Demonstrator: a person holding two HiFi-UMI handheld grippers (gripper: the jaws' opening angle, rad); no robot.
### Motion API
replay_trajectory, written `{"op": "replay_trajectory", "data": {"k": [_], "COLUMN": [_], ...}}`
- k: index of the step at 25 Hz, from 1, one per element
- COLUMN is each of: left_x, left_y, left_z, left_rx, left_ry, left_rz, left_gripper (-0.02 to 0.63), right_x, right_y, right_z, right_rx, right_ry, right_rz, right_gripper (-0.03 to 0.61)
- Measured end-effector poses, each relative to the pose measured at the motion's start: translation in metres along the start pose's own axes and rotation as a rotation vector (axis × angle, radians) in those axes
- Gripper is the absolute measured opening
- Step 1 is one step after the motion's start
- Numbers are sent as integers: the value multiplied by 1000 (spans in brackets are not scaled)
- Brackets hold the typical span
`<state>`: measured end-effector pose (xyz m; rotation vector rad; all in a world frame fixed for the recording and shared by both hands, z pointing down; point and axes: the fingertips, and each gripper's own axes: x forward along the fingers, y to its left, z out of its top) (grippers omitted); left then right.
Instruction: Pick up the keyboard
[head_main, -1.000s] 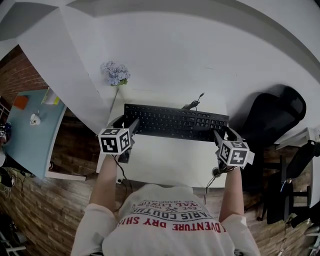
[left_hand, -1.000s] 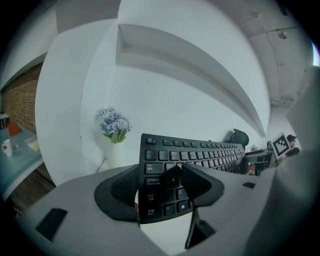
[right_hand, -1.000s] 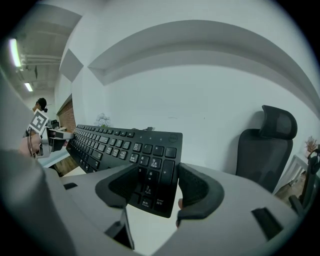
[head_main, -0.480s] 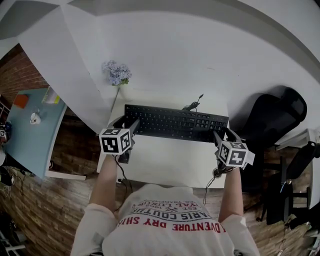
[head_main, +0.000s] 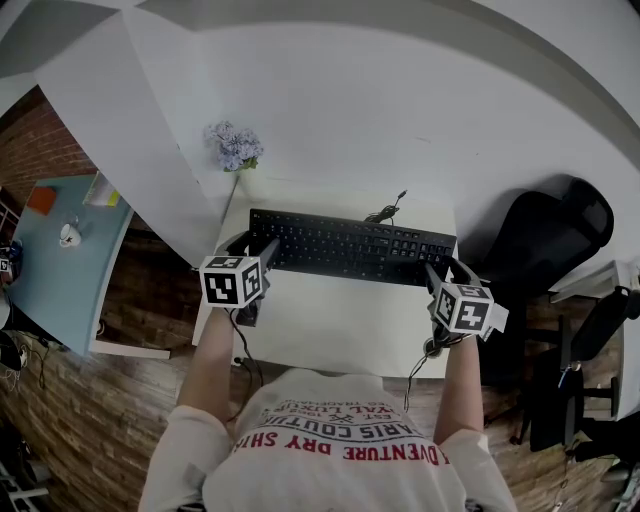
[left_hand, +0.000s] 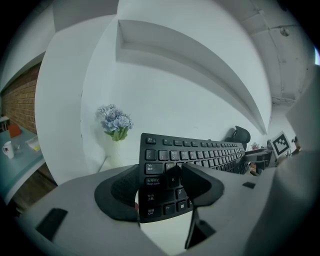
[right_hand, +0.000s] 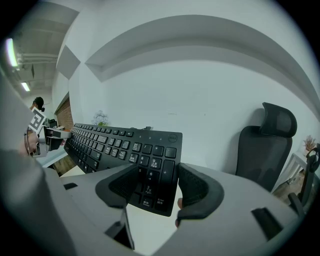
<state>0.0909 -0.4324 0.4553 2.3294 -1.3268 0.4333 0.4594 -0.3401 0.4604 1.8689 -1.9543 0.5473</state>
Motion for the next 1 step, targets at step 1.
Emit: {"op": "replay_trajectory", "data": {"k": [1], "left_x": [0], "left_y": [0], "left_z": [0], "left_rx": [0], "left_ry": [3], "left_rz": [1], "left_gripper": [278], "right_x": [1], "right_y": [0], "right_z": [0], "right_rx": [1], "right_ry": [1], "right_rz": [0], "right_gripper": [270]}}
